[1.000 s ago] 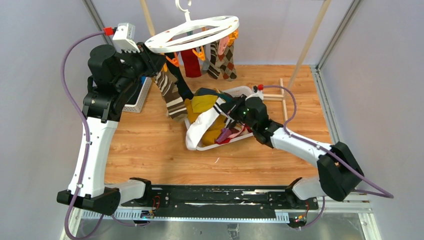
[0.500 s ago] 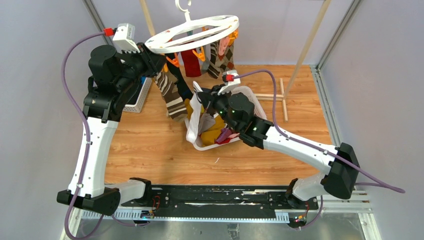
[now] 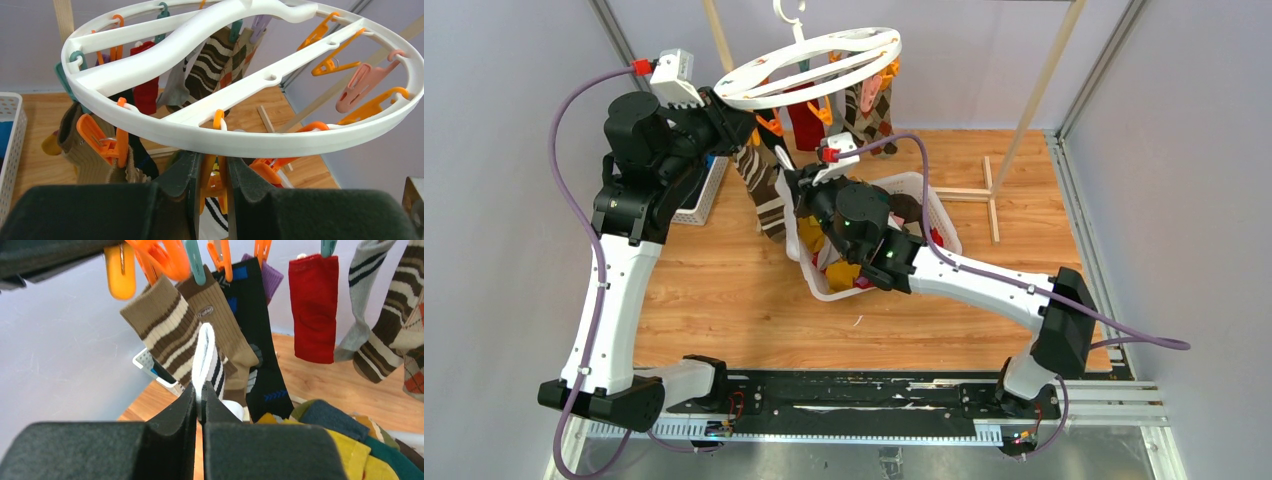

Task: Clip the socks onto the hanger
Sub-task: Clamp the sock onto the hanger.

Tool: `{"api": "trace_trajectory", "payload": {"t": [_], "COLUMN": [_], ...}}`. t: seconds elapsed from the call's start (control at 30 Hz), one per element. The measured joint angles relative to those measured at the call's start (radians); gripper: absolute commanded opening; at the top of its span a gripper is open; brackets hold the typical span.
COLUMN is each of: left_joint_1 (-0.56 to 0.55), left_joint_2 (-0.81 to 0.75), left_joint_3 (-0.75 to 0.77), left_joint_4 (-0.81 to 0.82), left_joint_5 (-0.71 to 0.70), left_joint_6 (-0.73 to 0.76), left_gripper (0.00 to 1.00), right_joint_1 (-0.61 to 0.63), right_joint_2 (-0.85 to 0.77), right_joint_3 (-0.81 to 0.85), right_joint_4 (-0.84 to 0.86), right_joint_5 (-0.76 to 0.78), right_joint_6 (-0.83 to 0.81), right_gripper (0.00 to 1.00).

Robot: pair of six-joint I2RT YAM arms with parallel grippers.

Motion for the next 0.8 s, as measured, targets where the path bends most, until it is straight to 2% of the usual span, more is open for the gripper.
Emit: {"api": "trace_trajectory", "payload": {"t": [0.33, 0.8], "left_joint_1": [0.000, 0.000], "left_joint_2": [0.000, 0.000], "left_joint_3": [0.000, -0.014], "left_joint_4": [0.000, 0.009], "left_joint_5": [0.000, 0.000], "left_joint_6": [-0.017, -0.020], "left_gripper": [0.01, 0.01], "right_joint_1": [0.000, 0.005], "right_joint_2": [0.086, 0.121], "right_joint_3": [0.142, 0.179], "right_joint_4": [0.014, 0.021], "right_joint_5": [-0.003, -0.023], "right_joint_6": [-0.026, -0.027], "right_gripper": [0.00, 0.00]}}
